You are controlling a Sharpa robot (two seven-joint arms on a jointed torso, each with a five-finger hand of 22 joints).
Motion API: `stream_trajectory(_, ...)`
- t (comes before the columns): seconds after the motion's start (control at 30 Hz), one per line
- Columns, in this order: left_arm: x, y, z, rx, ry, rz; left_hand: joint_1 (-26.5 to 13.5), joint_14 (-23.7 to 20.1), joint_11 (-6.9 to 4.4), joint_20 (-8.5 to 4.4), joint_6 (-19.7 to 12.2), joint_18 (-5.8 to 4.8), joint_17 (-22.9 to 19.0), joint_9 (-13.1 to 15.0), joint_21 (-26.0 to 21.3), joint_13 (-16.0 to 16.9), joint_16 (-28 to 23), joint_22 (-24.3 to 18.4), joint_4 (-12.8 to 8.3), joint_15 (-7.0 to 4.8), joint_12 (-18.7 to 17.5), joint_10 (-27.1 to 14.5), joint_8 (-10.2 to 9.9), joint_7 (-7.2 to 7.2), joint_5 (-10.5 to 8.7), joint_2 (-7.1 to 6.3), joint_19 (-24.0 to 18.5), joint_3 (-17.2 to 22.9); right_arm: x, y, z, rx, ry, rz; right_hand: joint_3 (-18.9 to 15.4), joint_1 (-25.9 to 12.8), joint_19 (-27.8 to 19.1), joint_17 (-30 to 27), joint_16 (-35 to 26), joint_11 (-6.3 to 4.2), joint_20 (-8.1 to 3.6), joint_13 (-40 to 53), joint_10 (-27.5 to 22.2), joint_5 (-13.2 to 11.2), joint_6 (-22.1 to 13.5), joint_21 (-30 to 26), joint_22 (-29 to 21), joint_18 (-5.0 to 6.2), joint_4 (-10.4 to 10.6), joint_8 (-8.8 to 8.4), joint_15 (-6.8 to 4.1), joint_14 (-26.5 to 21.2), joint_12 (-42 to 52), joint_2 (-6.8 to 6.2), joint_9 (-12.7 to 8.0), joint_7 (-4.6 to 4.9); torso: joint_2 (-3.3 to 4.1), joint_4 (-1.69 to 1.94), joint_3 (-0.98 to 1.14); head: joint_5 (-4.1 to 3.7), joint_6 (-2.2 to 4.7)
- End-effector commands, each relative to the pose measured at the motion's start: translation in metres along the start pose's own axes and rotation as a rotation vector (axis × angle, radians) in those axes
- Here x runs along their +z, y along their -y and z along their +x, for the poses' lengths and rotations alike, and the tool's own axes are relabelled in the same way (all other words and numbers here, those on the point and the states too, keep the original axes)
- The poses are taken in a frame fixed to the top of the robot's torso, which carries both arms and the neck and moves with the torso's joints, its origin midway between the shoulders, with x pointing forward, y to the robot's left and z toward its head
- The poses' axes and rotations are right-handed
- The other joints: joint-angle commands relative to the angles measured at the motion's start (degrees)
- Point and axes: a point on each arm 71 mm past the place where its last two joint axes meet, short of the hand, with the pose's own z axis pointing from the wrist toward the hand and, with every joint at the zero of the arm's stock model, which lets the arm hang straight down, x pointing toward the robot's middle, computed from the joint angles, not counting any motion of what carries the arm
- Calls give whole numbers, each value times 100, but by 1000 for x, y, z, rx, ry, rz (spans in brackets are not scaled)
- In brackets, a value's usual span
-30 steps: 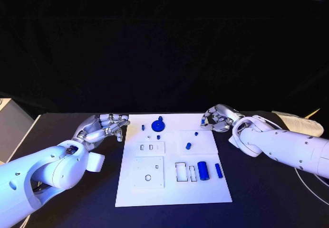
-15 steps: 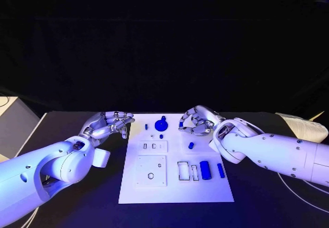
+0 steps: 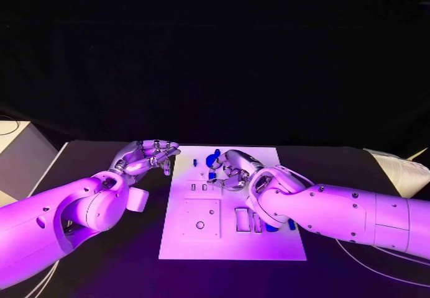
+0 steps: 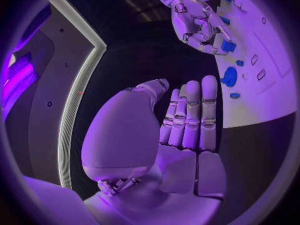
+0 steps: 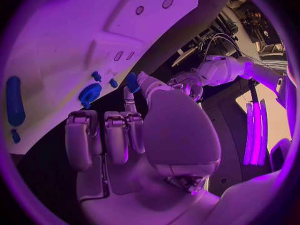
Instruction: Assemble the parts on the task board
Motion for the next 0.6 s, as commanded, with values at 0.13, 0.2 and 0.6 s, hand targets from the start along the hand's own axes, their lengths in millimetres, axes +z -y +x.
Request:
stream_trajectory(0.13, 2, 0, 5, -13, -21, 4, -53, -37, -5, -11, -34, 34, -6, 5, 25, 7, 35, 6, 1, 1, 22, -28, -12, 9, -22, 7, -47, 23, 0, -3, 13, -53, 20, 58, 22, 6, 429, 1509, 25, -13, -20, 1290, 366, 40, -50, -2, 1115, -59, -21, 7, 12, 597, -6, 21, -8, 7, 12, -22, -11, -27, -31)
stream_trajectory(0.2, 3, -1, 6, -15, -23, 4, -55, -37, -5, -11, -34, 33, -7, 6, 29, 7, 35, 13, 2, 1, 23, -28, -12, 9, -22, 7, -44, 22, 0, -6, 19, -55, 20, 57, 21, 3, 430, 1509, 25, -10, -16, 1300, 376, 48, -55, -2, 1116, -60, -22, 7, 18, 597, 4, 15, -9, 10, 16, -14, -7, -29, -40)
stream_trajectory(0.6, 3, -2, 5, -15, -23, 2, -55, -37, -5, -11, -34, 33, -7, 6, 29, 7, 35, 13, 2, 1, 23, -28, -12, 9, -22, 7, -44, 22, 0, -7, 32, -78, 31, 44, 22, 4, 432, 1509, 25, -4, -7, 1307, 383, 67, -69, 2, 1120, -61, -30, 6, 31, 597, 12, 2, -13, 18, 38, 15, -27, -15, -83)
